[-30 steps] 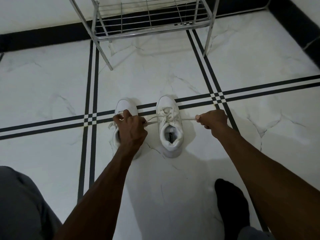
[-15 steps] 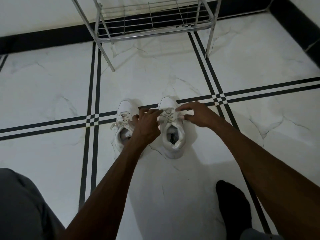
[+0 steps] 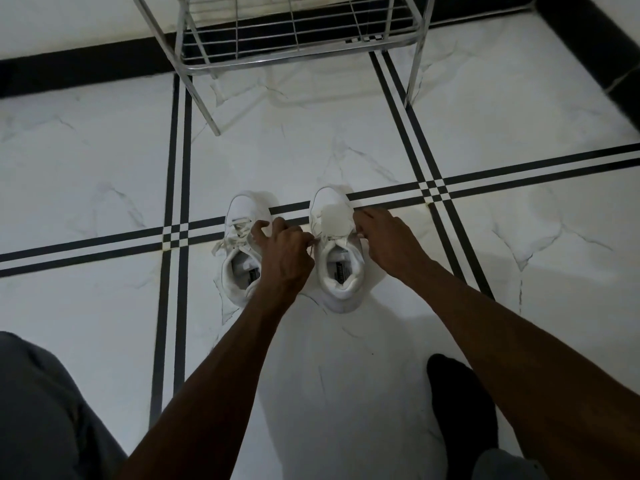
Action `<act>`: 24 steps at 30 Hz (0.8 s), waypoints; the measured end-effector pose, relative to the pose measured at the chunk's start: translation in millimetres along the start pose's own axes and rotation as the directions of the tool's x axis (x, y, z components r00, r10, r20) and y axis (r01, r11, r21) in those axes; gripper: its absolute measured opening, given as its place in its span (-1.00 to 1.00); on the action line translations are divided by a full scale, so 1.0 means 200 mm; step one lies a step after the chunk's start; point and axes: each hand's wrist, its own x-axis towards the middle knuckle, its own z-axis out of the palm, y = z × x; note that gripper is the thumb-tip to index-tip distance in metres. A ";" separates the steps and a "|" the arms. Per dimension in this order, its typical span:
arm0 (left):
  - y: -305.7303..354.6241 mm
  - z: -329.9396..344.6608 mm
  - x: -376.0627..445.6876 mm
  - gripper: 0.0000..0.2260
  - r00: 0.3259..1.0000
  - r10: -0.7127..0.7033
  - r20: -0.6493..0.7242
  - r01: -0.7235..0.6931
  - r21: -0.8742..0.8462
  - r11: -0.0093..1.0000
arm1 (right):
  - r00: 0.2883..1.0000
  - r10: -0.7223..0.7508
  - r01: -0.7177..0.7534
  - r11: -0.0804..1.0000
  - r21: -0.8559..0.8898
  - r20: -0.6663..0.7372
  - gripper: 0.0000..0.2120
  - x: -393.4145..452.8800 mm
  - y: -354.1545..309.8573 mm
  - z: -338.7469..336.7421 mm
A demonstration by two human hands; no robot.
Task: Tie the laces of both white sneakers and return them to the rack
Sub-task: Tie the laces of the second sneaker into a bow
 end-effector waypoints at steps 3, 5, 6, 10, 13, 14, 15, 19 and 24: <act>0.00 0.00 0.00 -0.69 1.000 -0.019 0.017 0.019 -0.024 1.000 | 0.999 0.029 -0.028 0.999 0.031 -0.017 -0.77 -0.02 0.00 0.01; 0.01 0.00 0.00 -0.71 0.999 -0.038 0.029 0.040 -0.062 0.997 | 0.998 0.058 -0.058 0.997 0.056 -0.001 -0.82 -0.02 -0.01 0.02; 0.01 0.00 0.01 -0.73 0.998 -0.046 0.040 0.049 -0.083 0.995 | 0.997 0.080 -0.082 0.993 0.079 0.019 -0.86 -0.02 -0.01 0.02; -0.01 -0.02 0.02 -0.79 0.994 -0.060 0.089 0.076 -0.192 0.979 | 0.935 0.254 -0.308 0.927 0.215 0.248 -0.97 0.04 -0.02 -0.03; -0.07 -0.03 0.03 -0.82 1.000 -0.027 -0.001 0.026 -0.297 0.954 | 0.747 0.311 -0.608 0.675 0.417 0.587 -0.57 0.04 0.00 -0.12; -0.09 -0.05 0.04 -0.76 0.999 -0.018 -0.041 0.005 -0.307 0.952 | 0.663 0.275 -0.704 0.544 0.456 0.696 -0.45 0.03 0.01 -0.14; -0.12 -0.06 0.04 -0.71 0.996 -0.025 -0.081 -0.002 -0.323 0.946 | 0.614 0.221 -0.747 0.471 0.469 0.758 -0.36 0.02 0.01 -0.16; -0.28 -0.12 0.05 -0.62 0.950 -0.245 -0.192 0.148 -0.414 0.898 | 0.660 0.148 -0.682 0.530 0.504 0.737 -0.33 0.02 -0.03 -0.11; -0.49 -0.13 -0.05 -0.40 0.834 -0.552 -0.014 0.483 -0.467 0.741 | 0.730 0.245 -0.633 0.595 0.495 0.638 -0.44 0.09 -0.12 -0.02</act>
